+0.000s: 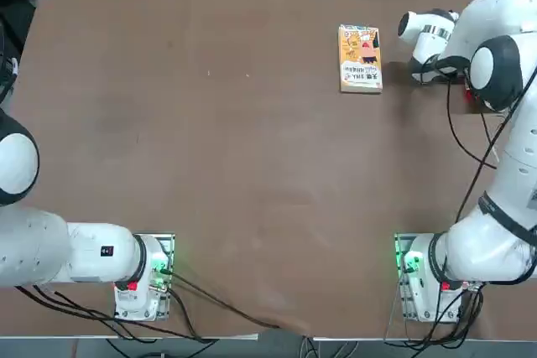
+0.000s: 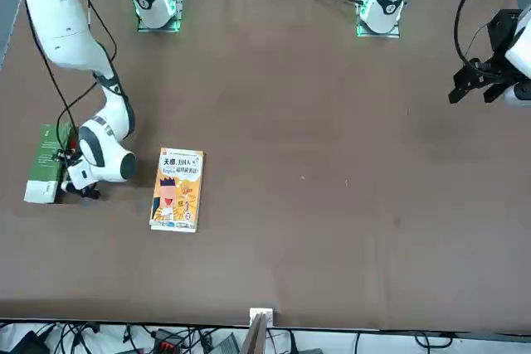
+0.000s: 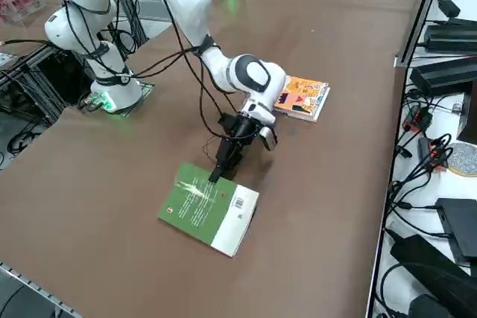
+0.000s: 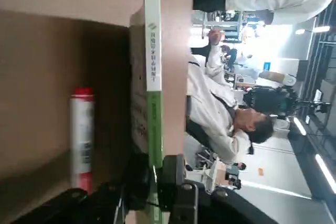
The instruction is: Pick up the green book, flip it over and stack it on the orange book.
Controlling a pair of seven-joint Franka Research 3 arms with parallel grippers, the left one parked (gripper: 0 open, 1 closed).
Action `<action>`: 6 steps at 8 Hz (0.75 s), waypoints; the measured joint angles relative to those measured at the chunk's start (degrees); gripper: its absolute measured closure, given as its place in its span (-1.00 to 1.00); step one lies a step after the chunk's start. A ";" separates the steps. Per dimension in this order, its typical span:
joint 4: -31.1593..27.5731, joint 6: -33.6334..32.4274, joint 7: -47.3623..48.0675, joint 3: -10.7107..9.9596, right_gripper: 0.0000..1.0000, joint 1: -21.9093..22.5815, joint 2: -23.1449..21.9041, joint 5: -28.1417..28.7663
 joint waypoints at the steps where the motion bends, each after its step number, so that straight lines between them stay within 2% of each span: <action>1: -0.23 -0.82 -3.23 -0.13 0.77 -0.89 -2.63 0.00; 3: -2.16 -1.09 -13.38 -0.17 0.77 -3.15 -10.36 0.12; 4: -2.82 -1.00 -19.53 -0.12 0.77 -3.76 -14.56 2.03; 6: -1.78 -0.96 -31.29 1.47 0.77 -3.28 -21.39 12.35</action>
